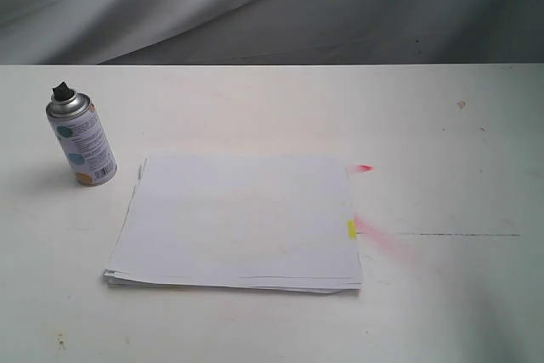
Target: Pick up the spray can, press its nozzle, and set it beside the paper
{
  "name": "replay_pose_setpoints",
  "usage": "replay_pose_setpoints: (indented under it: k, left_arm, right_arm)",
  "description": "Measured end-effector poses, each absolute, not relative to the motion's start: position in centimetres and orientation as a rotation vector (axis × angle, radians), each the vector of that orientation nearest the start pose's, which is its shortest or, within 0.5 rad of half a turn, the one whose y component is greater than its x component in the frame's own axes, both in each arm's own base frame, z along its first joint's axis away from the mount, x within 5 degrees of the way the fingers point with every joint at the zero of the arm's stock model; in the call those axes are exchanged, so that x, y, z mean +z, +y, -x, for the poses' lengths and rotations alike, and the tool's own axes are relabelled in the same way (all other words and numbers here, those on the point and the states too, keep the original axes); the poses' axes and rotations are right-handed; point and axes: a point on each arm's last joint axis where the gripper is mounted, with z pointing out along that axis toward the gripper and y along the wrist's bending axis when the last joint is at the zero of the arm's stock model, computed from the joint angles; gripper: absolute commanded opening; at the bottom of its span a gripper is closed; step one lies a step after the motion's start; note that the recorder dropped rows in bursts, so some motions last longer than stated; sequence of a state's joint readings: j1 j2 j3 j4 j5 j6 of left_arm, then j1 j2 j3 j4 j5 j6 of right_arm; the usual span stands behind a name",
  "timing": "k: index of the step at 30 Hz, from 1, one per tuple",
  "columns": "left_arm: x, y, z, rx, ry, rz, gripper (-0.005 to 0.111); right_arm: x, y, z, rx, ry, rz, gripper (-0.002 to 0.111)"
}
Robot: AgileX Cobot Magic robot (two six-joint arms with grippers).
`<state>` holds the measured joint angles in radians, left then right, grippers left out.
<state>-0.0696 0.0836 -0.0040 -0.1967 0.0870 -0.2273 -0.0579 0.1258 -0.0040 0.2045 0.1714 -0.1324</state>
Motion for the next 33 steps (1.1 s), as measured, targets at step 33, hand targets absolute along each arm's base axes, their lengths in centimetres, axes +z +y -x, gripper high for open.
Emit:
replay_pose_setpoints:
  k: [33]
  left_arm:
    - [18.8, -0.3, -6.1, -0.144, 1.804, 0.082, 0.000]
  right_arm:
    - [19.2, -0.1, -6.5, 0.039, 1.771, -0.088, 0.000]
